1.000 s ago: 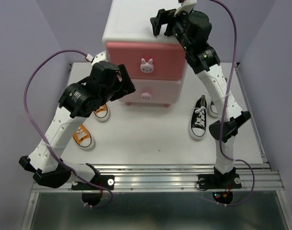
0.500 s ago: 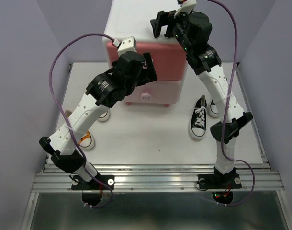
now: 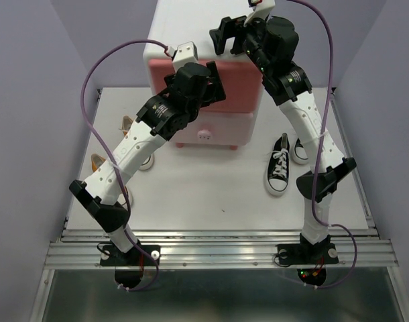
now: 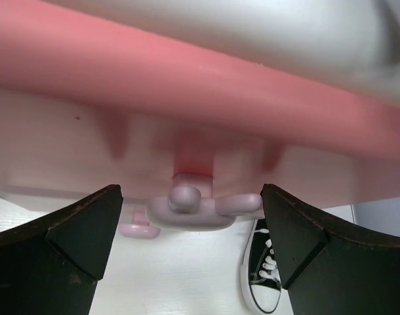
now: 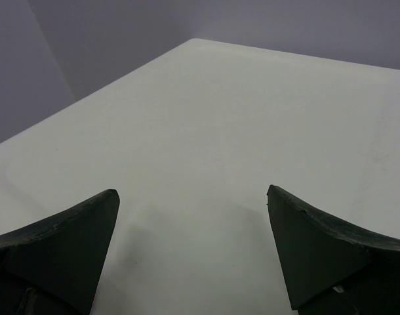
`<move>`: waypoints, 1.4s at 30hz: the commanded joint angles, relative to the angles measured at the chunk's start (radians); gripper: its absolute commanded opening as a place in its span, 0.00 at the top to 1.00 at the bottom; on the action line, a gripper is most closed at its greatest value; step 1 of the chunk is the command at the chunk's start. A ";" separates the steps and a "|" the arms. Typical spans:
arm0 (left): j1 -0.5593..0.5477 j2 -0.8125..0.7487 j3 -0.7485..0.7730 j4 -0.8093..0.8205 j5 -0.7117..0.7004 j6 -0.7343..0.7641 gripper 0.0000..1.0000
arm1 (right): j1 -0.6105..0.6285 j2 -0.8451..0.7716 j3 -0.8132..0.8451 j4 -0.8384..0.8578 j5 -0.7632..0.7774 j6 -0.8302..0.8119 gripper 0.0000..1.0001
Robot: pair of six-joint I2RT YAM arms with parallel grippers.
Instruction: Place and organize the shoes in the shoe cabinet
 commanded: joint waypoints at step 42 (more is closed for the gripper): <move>-0.295 -0.416 -0.300 -0.417 0.050 -0.526 1.00 | 0.008 0.049 -0.143 -0.303 0.070 0.102 0.00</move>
